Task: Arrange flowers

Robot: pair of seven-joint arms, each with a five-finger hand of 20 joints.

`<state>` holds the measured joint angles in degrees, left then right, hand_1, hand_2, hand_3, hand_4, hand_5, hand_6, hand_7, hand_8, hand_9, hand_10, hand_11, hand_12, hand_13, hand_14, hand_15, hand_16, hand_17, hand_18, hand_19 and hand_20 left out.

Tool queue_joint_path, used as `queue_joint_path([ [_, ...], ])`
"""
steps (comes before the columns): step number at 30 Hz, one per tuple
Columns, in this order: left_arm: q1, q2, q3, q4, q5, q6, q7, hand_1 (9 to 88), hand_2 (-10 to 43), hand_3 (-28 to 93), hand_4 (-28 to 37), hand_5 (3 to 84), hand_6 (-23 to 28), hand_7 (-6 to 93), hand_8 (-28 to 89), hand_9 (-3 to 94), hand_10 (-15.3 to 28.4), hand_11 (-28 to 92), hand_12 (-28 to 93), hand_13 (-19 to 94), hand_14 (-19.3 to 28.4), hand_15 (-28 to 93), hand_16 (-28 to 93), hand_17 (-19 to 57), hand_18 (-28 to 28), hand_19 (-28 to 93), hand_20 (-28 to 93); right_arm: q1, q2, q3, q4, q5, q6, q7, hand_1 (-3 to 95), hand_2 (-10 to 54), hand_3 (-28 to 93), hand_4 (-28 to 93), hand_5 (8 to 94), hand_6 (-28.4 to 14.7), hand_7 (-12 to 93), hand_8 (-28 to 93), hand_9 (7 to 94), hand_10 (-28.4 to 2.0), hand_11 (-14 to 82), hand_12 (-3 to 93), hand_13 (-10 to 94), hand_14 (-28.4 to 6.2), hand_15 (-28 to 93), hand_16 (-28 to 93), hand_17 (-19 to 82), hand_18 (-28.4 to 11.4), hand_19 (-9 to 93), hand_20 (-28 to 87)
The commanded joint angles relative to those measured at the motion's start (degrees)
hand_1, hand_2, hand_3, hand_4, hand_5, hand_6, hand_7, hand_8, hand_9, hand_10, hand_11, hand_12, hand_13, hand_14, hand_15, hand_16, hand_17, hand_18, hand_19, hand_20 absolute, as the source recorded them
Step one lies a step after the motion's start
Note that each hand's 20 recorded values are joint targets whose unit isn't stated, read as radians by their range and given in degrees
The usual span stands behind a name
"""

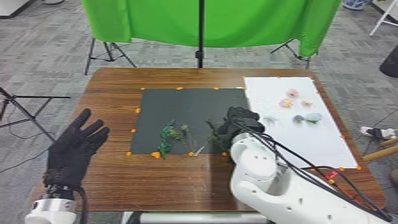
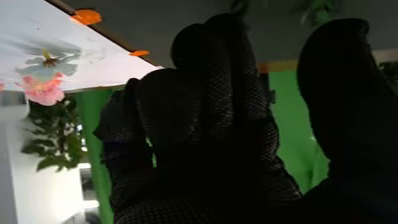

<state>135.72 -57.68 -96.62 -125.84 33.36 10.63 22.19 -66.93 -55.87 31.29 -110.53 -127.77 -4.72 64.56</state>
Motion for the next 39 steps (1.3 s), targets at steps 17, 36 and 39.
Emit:
queue_joint_path([
  [17, 0.70, 1.56, 1.45, 0.40, -1.75, 1.43, 2.73, 25.8, 5.2, 81, -22.1, 33.2, 7.2, 10.1, -10, 32.9, 20.5, 20, 8, 22, 28.4, 46, -11, -11.0, 28.4, 58, -9, 1.87, 20.13, 7.62, -1.47, 6.60, 18.23, -19.34, 33.6, -9.5, 75, -28, 58.7, -3.7, 20, -14, 60.0, -16.3, 39.0, 14.9, 55, -13.5, 67, 11, 18, -27.4, 68, 28],
  [36, -0.54, 0.43, 1.75, 0.92, -0.68, 0.26, 1.50, 25.5, 5.3, 81, -22.5, 33.0, 6.9, 10.7, -11, 33.0, 20.0, 20, 8, 23, 28.3, 45, -11, -10.9, 28.4, 58, -9, 3.77, 27.11, -0.19, 5.81, 8.25, 17.56, -25.53, 32.4, -9.5, 77, -28, 49.7, -1.0, 20, -15, 51.6, -16.3, 29.5, 14.4, 48, -13.7, 65, 10, 15, -28.3, 66, 28],
  [39, -0.90, -0.04, 1.68, 1.05, -0.46, 0.04, 1.03, 25.5, 5.3, 81, -22.5, 32.9, 6.9, 10.7, -11, 33.0, 20.0, 20, 8, 23, 28.3, 45, -11, -10.8, 28.4, 58, -9, 6.48, 25.83, -3.49, 7.25, 7.25, 17.28, -24.13, 32.7, -9.5, 77, -28, 49.5, -0.6, 20, -15, 51.9, -16.1, 29.5, 14.5, 48, -13.5, 65, 10, 15, -28.3, 66, 29],
])
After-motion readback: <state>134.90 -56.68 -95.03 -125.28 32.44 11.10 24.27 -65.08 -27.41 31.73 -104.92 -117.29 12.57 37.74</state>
